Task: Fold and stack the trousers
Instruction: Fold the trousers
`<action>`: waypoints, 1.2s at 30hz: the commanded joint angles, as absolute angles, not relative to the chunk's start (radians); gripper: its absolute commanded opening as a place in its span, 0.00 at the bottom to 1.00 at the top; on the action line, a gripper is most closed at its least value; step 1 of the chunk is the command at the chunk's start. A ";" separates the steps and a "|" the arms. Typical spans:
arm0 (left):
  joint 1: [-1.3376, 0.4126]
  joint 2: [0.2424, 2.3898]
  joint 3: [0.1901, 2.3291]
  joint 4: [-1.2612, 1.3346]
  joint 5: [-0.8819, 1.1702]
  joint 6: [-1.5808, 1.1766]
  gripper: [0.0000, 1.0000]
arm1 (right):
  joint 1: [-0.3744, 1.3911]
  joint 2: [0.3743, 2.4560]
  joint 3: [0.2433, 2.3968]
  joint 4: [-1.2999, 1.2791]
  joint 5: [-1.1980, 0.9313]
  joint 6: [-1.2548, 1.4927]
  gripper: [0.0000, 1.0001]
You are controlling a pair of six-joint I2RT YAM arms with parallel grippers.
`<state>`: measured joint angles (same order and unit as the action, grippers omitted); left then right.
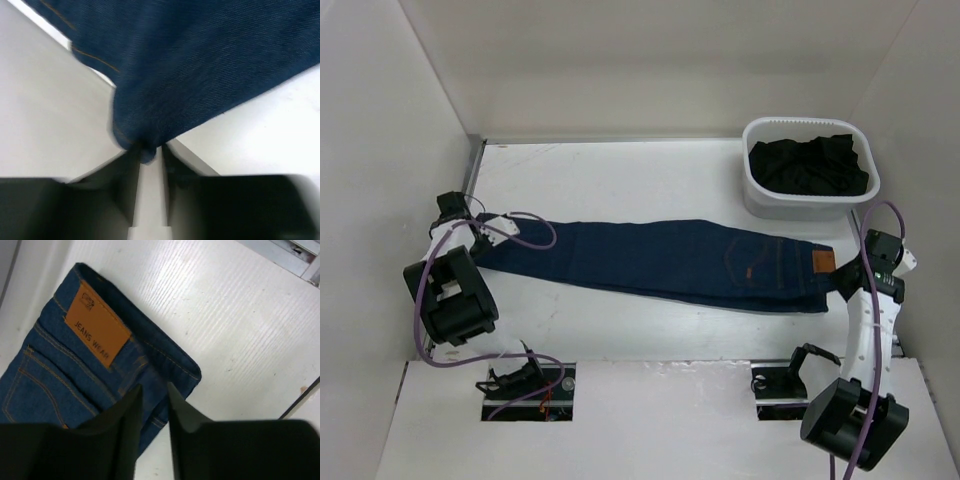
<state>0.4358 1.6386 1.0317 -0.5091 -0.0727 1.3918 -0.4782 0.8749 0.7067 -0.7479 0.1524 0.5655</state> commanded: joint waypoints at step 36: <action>0.384 1.980 1.401 -0.551 0.080 0.785 0.46 | -0.033 0.927 0.762 -0.620 0.304 0.646 0.58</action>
